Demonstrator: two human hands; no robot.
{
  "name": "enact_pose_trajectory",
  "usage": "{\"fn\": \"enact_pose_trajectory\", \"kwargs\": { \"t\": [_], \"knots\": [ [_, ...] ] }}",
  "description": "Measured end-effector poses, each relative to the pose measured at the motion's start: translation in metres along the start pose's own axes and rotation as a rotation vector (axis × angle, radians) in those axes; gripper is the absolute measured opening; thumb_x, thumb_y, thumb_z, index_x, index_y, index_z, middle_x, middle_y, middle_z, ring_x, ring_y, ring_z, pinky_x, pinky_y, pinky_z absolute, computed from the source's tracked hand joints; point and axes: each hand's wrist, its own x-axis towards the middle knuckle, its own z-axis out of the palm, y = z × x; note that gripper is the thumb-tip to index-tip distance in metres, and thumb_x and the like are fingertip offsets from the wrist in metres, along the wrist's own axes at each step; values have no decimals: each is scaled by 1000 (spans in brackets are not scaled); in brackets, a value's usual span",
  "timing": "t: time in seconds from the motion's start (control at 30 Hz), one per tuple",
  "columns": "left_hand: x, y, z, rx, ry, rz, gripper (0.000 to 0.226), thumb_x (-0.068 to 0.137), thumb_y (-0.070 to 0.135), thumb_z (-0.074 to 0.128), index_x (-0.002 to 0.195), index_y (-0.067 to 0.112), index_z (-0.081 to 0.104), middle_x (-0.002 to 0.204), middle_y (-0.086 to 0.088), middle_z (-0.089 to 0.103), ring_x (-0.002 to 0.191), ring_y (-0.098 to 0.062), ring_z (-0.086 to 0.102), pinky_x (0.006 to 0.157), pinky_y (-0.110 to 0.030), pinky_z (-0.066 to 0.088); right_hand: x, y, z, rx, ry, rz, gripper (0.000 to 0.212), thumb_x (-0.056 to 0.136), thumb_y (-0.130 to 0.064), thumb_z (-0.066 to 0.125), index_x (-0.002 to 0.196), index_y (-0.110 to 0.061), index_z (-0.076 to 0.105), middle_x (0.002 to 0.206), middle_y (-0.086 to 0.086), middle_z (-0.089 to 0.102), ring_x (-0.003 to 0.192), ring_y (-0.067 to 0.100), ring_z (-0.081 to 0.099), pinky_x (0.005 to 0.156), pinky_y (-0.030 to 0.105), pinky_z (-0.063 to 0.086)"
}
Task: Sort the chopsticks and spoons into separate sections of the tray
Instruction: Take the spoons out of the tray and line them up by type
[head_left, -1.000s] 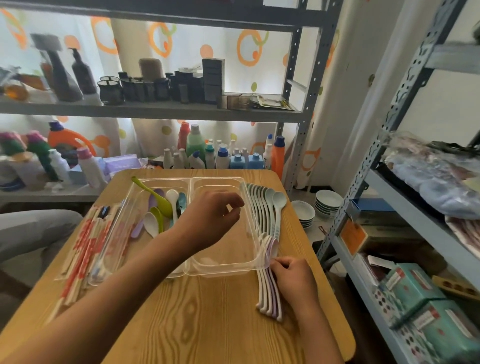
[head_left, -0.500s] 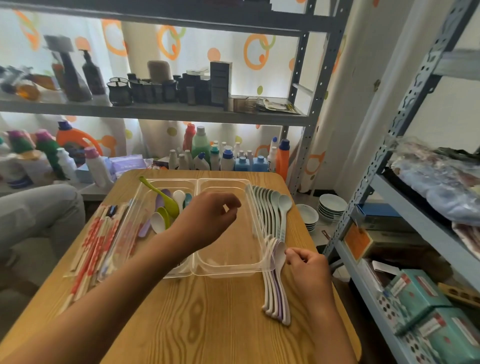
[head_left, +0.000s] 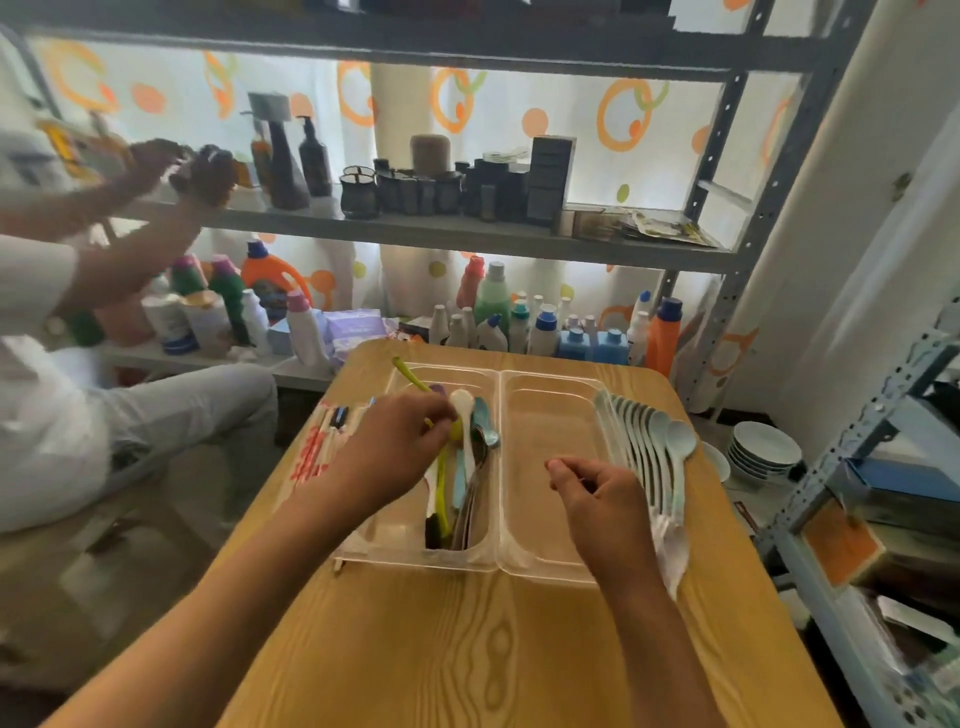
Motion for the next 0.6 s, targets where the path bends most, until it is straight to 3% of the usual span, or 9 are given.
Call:
{"fn": "enact_pose_trajectory", "kwargs": {
  "t": [0.1,0.27,0.37,0.47,0.6],
  "knots": [
    [11,-29,-1,-44,-5,-140,15,97,21,54,98,28,68,84,11,66,77,-4,62,69,-22,49,5,-7,20,3,-56,-31,14,94,-23,66,104,-22,75,81,-16,71,79,-6,67,68,12,51],
    [41,-59,21,98,-51,-236,21,100,25,50,102,22,70,85,6,59,78,-5,57,68,-19,37,7,-15,40,20,-76,-53,15,94,-24,65,105,-22,75,85,-12,74,81,-2,68,75,24,58],
    [55,-66,37,180,-149,-269,28,102,26,42,119,23,64,97,0,61,96,-22,63,83,-29,48,4,-18,43,28,-78,-61,13,94,-22,65,99,-31,73,80,-16,72,78,-2,68,72,22,57],
    [61,-71,48,257,-188,-244,36,104,34,34,132,23,54,119,-9,62,110,-27,58,96,-35,43,1,-16,43,9,-81,-56,13,94,-22,66,99,-30,74,78,-14,73,73,0,68,70,23,56],
    [64,-76,56,290,-179,-244,32,101,25,41,130,17,55,109,-10,64,103,-26,61,92,-35,47,-3,-12,41,-23,-101,-68,14,94,-21,65,103,-22,76,82,-17,72,80,-7,65,69,10,51]
  ]
}}
